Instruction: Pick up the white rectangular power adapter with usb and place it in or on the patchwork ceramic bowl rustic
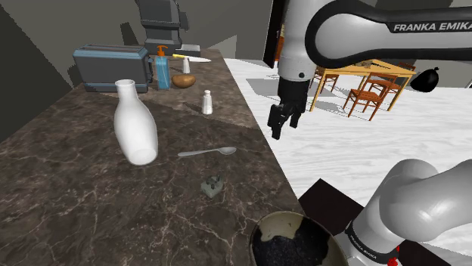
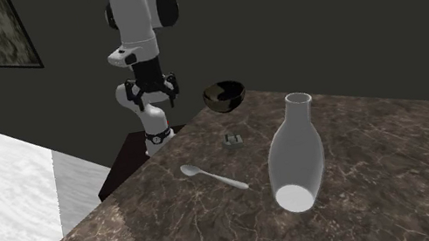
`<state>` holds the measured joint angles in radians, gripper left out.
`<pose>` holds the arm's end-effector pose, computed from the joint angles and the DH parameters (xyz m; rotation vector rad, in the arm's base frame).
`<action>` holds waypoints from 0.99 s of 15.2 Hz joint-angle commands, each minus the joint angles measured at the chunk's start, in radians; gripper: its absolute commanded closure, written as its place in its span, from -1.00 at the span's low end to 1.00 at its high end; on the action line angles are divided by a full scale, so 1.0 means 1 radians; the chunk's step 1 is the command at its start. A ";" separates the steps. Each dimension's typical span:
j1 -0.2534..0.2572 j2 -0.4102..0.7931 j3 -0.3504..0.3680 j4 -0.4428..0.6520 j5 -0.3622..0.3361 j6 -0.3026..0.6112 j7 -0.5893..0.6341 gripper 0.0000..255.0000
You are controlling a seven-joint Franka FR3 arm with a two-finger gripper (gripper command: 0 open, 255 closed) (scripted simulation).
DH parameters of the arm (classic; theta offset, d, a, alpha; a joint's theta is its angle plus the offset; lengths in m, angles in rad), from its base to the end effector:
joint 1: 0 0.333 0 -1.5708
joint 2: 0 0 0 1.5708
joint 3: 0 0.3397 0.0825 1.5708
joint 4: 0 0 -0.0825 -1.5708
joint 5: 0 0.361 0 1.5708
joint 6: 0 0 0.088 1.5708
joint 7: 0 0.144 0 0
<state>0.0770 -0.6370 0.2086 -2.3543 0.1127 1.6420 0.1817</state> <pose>0.2935 0.1146 0.5280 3.1092 0.0712 -0.1250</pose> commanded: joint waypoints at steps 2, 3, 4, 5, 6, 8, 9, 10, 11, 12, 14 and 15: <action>0.019 0.052 0.055 -0.009 0.032 0.080 0.053 -1.00; 0.024 0.072 0.074 -0.006 0.041 0.104 0.071 -1.00; 0.029 0.094 0.092 -0.002 0.048 0.127 0.088 -1.00; 0.033 0.116 0.110 0.003 0.054 0.151 0.106 -1.00; 0.038 0.140 0.129 0.010 0.059 0.175 0.125 -1.00; 0.044 0.190 0.166 0.026 0.066 0.221 0.161 -1.00; 0.047 0.217 0.185 0.036 0.066 0.244 0.181 -1.00; 0.050 0.245 0.203 0.047 0.065 0.267 0.200 -1.00; 0.052 0.273 0.221 0.060 0.063 0.289 0.220 -1.00; 0.054 0.303 0.240 0.073 0.058 0.311 0.241 -1.00; 0.057 0.365 0.276 0.104 0.043 0.352 0.285 -1.00; 0.059 0.397 0.293 0.121 0.032 0.372 0.308 -1.00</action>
<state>0.1350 -0.2740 0.4841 -2.2507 0.1544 1.9906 0.4673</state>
